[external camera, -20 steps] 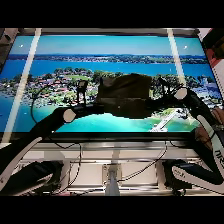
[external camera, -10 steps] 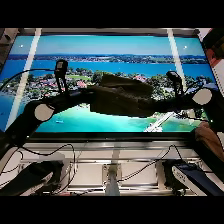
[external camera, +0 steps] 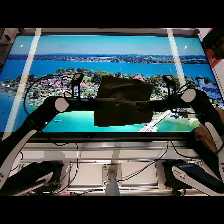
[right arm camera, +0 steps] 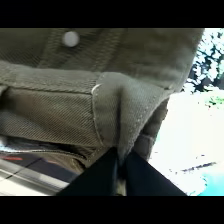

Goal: Fold the clothes and pants, and hang the long-sleeved shirts on hangers.

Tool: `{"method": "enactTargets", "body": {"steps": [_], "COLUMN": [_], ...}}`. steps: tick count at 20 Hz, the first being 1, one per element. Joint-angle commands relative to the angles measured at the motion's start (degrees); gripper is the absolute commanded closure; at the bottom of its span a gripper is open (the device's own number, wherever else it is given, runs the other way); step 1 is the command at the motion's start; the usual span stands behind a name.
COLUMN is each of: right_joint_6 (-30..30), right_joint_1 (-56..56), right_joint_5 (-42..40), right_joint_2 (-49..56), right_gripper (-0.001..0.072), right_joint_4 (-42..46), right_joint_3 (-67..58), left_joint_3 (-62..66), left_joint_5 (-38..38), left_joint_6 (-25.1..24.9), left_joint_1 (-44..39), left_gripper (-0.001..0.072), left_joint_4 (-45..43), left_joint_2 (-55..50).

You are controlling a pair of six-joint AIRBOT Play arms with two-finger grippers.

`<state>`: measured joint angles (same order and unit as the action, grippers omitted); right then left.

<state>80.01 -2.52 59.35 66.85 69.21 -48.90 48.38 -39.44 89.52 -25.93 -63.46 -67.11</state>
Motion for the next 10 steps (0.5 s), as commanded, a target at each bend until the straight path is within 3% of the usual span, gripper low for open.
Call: {"method": "enactTargets", "body": {"steps": [1,2,3,7,10], "right_joint_6": [0.1,0.1,0.1,-0.1,-5.4], "right_joint_1": [0.0,0.0,0.0,2.0,6.3], "right_joint_5": [-2.6,-2.2,-1.0,8.8,19.1], "right_joint_2": [4.6,4.5,4.4,4.5,4.5], "right_gripper": [0.0316,0.0222,0.0224,0.0228,0.0228], "right_joint_4": [-0.4,0.1,1.2,4.6,3.4], "right_joint_3": [0.5,0.4,0.0,-1.8,-1.7], "left_joint_3": [0.0,0.0,0.1,0.1,0.1], "left_joint_5": [-0.3,-0.3,-0.5,-5.8,-10.4], "left_joint_6": [0.1,0.1,0.0,0.0,0.0], "left_joint_1": [0.1,0.1,0.1,0.1,0.1], "left_gripper": [0.051,0.0358,0.0192,0.0185,0.0185], "left_joint_4": [0.5,1.0,1.2,1.3,1.3], "left_joint_2": [-3.7,-3.7,-3.5,-1.8,-1.1]}}
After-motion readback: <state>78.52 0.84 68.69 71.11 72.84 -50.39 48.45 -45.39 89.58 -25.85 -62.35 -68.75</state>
